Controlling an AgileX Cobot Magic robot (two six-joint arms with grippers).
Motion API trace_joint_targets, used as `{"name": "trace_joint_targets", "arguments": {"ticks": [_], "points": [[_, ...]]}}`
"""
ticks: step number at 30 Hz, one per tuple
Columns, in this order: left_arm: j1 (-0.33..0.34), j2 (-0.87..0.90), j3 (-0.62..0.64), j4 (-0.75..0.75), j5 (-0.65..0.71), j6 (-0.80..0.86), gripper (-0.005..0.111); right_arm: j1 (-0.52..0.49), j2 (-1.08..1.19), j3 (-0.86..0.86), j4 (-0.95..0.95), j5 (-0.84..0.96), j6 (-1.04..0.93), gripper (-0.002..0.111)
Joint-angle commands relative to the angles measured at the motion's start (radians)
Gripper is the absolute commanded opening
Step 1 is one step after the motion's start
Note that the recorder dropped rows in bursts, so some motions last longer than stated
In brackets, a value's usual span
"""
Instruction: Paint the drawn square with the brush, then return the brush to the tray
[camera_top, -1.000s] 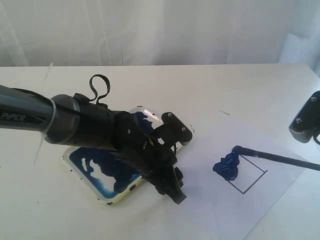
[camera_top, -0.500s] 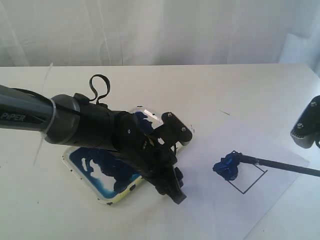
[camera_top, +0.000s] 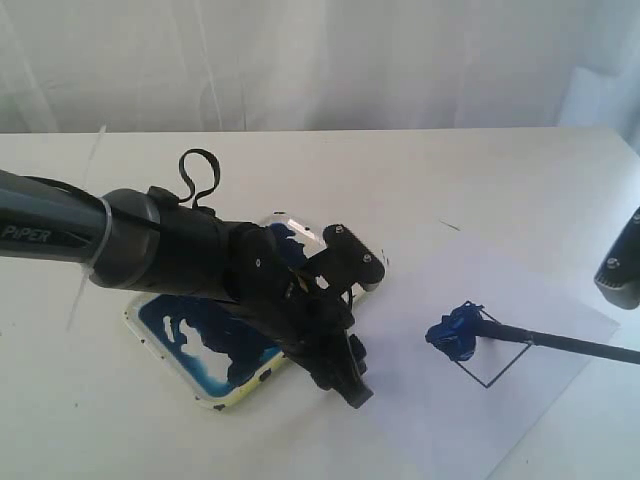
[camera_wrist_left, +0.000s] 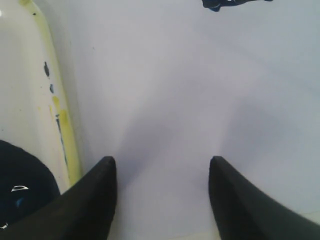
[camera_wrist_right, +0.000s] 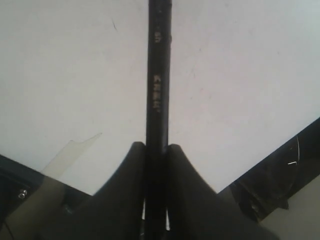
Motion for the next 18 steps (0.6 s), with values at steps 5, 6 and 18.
{"name": "trace_joint_targets", "arguments": {"ticks": [5,6,18], "points": [[-0.005,0.016,0.012,-0.003,0.04,-0.007,0.059,-0.003,-0.082,0.005,-0.014,0.008,0.025,0.0],[-0.005,0.016,0.012,-0.003,0.04,-0.007,0.059,-0.003,-0.085,0.005,-0.014,0.008,0.025,0.0],[-0.005,0.016,0.012,-0.003,0.04,-0.007,0.059,-0.003,-0.052,0.007,0.03,0.002,0.027,0.0]]}}
